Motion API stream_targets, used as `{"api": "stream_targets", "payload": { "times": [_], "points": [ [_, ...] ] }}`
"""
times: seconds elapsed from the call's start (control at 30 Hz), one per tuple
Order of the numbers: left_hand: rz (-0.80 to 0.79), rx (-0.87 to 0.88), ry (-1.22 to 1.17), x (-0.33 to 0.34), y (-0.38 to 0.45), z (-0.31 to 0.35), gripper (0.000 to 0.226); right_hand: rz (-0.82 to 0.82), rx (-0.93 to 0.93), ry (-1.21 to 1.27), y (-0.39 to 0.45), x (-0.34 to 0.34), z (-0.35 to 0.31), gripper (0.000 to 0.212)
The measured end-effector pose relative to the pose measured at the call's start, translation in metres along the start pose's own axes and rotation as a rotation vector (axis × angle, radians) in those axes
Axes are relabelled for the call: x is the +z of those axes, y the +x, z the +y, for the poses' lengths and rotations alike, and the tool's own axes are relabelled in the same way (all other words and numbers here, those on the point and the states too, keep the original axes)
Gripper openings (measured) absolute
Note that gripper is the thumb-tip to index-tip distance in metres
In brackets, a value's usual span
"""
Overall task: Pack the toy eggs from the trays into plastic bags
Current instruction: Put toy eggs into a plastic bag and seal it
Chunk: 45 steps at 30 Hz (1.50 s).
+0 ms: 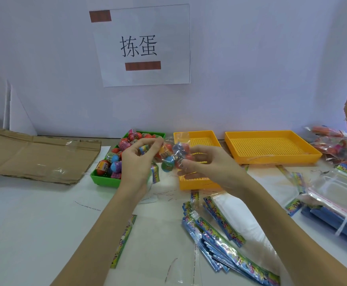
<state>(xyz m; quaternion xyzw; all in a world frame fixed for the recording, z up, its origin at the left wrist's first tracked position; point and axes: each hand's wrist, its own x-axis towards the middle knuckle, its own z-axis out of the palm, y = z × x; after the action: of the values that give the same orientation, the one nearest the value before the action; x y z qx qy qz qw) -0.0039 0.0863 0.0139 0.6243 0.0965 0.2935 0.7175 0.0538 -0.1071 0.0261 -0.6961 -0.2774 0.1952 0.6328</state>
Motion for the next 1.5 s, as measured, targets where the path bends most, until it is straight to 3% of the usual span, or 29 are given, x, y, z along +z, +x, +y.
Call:
{"api": "stream_targets", "payload": {
  "times": [0.07, 0.17, 0.3, 0.4, 0.53, 0.67, 0.83, 0.97, 1.13, 1.23, 1.3, 1.4, 1.5],
  "points": [
    [0.008, -0.030, -0.064, 0.002, -0.001, 0.000, 0.023, 0.089, -0.093, -0.033, 0.001, 0.001, 0.001, 0.028],
    [0.046, 0.034, 0.090, 0.008, -0.002, -0.005, 0.029, 0.267, -0.367, -0.223, 0.004, 0.003, 0.005, 0.023],
    [-0.134, -0.244, -0.116, 0.009, -0.001, -0.004, 0.059, 0.263, -0.559, -0.518, 0.004, 0.005, 0.009, 0.041],
    [-0.109, -0.248, -0.224, 0.005, -0.001, -0.006, 0.061, 0.243, -0.478, -0.361, 0.006, 0.011, 0.010, 0.062],
    [-0.104, -0.189, -0.321, 0.004, 0.001, -0.005, 0.065, 0.192, -0.171, 0.042, 0.006, 0.016, 0.010, 0.039],
    [-0.086, -0.079, -0.184, 0.006, 0.000, -0.004, 0.066, 0.121, -0.039, 0.186, 0.007, 0.015, 0.007, 0.054],
    [-0.069, -0.094, -0.208, 0.008, -0.003, 0.002, 0.040, 0.098, -0.062, 0.055, 0.003, 0.010, 0.010, 0.023],
    [0.075, -0.055, -0.139, 0.000, 0.003, 0.004, 0.009, -0.020, -0.023, 0.035, 0.002, 0.005, 0.005, 0.016],
    [0.050, 0.046, -0.020, 0.007, -0.003, 0.003, 0.011, 0.059, -0.099, -0.150, 0.000, -0.006, 0.000, 0.026],
    [0.033, 0.070, -0.009, 0.007, -0.003, 0.003, 0.015, 0.266, -0.074, 0.047, 0.001, -0.030, -0.005, 0.035],
    [0.042, 0.084, 0.025, 0.005, -0.002, 0.003, 0.018, 0.425, -0.101, 0.378, 0.003, -0.049, -0.010, 0.043],
    [-0.034, 0.144, 0.175, 0.005, -0.004, -0.003, 0.015, 0.320, -0.073, 0.752, 0.003, -0.069, -0.008, 0.057],
    [-0.194, 0.293, 0.400, 0.015, -0.015, -0.011, 0.004, 0.258, -0.010, 0.589, 0.002, -0.068, 0.001, 0.037]
  ]
}}
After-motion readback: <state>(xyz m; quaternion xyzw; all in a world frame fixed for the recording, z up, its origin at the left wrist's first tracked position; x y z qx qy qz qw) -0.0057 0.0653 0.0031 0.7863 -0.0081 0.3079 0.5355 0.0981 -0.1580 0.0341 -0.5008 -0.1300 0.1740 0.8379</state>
